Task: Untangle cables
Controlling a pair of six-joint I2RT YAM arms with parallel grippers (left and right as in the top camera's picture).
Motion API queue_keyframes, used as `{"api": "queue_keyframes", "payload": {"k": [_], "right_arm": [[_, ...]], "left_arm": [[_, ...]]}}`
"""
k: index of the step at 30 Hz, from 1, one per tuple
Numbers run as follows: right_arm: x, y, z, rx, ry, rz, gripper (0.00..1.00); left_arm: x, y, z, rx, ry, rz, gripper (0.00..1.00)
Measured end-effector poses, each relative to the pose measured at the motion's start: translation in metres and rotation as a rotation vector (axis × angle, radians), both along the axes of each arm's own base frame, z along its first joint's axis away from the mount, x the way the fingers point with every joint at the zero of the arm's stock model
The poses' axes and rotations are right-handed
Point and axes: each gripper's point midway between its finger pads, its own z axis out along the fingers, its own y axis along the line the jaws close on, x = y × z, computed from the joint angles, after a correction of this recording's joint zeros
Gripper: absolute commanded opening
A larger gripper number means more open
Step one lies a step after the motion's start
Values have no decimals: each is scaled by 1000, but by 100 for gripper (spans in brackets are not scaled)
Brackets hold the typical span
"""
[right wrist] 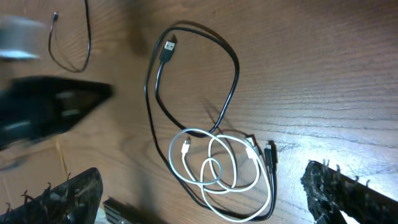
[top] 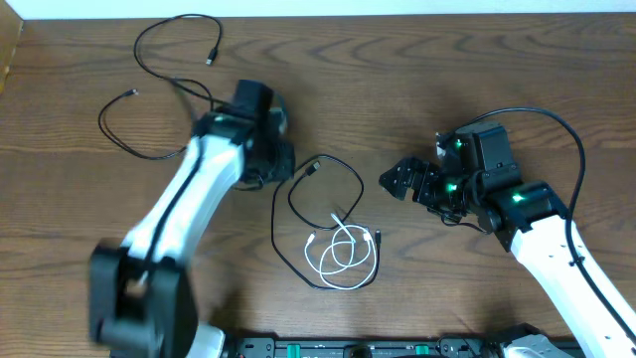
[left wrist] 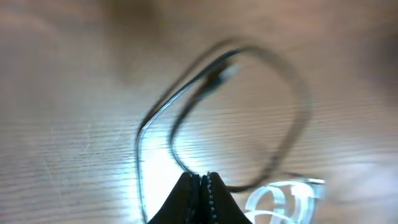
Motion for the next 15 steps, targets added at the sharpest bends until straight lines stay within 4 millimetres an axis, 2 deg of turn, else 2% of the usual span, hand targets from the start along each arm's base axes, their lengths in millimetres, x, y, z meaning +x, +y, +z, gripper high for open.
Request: {"api": "queue_keyframes", "payload": {"k": [4, 5, 6, 7, 9, 11, 13, 15], "right_arm": [[0, -1, 0, -3, 0, -2, 99], [0, -1, 0, -3, 0, -2, 99], [0, -1, 0, -3, 0, -2, 99], [0, -1, 0, -3, 0, -2, 99], [0, -1, 0, -3, 0, -2, 99], [0, -1, 0, -3, -1, -2, 99], [0, -1, 0, -3, -1, -2, 99], [0, -1, 0, -3, 0, -2, 99]], "left_arm": [[0, -5, 71, -89, -200, 13, 8], [-2, -5, 82, -100, -230, 17, 8], [-5, -4, 94, -109, -261, 20, 23], [-8, -3, 102, -113, -282, 23, 31], [-15, 2, 111, -102, -298, 37, 42], [-19, 7, 109, -76, -287, 49, 62], [-19, 13, 101, -36, -261, 64, 69], [-16, 18, 91, -4, -241, 80, 80]]}}
